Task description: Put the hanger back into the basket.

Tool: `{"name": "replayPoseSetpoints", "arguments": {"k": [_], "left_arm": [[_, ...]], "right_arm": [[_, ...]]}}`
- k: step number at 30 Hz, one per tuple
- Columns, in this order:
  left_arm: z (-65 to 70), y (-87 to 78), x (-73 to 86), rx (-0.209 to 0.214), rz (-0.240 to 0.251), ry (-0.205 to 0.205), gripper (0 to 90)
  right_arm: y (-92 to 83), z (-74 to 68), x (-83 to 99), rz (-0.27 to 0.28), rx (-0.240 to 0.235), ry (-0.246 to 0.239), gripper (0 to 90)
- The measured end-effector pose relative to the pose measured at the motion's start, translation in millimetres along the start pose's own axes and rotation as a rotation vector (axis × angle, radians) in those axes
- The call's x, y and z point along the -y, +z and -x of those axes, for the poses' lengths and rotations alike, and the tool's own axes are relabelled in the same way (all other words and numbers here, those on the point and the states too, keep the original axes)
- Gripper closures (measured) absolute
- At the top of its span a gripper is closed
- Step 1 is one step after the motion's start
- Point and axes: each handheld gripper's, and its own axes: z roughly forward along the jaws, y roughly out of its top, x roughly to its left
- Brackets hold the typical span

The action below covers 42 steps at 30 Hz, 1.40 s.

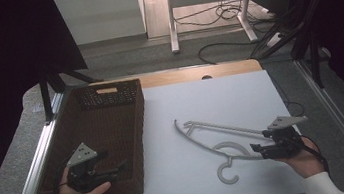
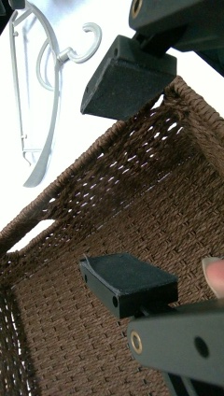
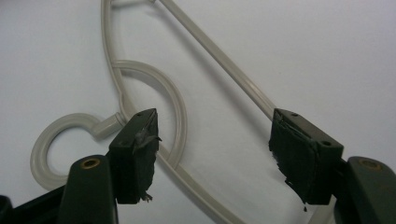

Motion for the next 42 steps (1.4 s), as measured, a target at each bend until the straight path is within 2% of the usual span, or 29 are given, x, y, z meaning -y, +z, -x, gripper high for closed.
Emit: {"name": "replayPoseSetpoints", "arguments": {"k": [10,17,26,37,40,42], "left_arm": [[-1.5,0.0,2.2,-0.004,-0.005,-0.008,22.6],[-1.5,0.2,2.3,-0.006,-0.007,-0.007,22.6],[1.5,-1.3,0.9,-0.002,0.000,0.004,22.4],[-0.4,-2.9,1.5,-0.005,0.000,-0.005,22.4],[0.1,-2.7,1.4,-0.003,-0.001,-0.001,22.4],[0.6,-2.2,1.5,-0.003,-0.003,-0.002,22.3]], "right_arm": [[7.8,-0.7,-6.1,-0.031,-0.016,-0.023,38.1],[20.8,-6.6,-12.0,-0.081,-0.034,-0.072,39.9],[31.9,-8.1,-20.1,-0.105,-0.060,-0.071,44.9],[51.6,-8.7,-33.9,-0.194,-0.098,-0.070,51.3],[60.3,-12.9,-37.5,-0.245,-0.085,-0.079,51.8],[62.0,-14.3,-38.3,-0.256,-0.087,-0.083,52.7]]}}
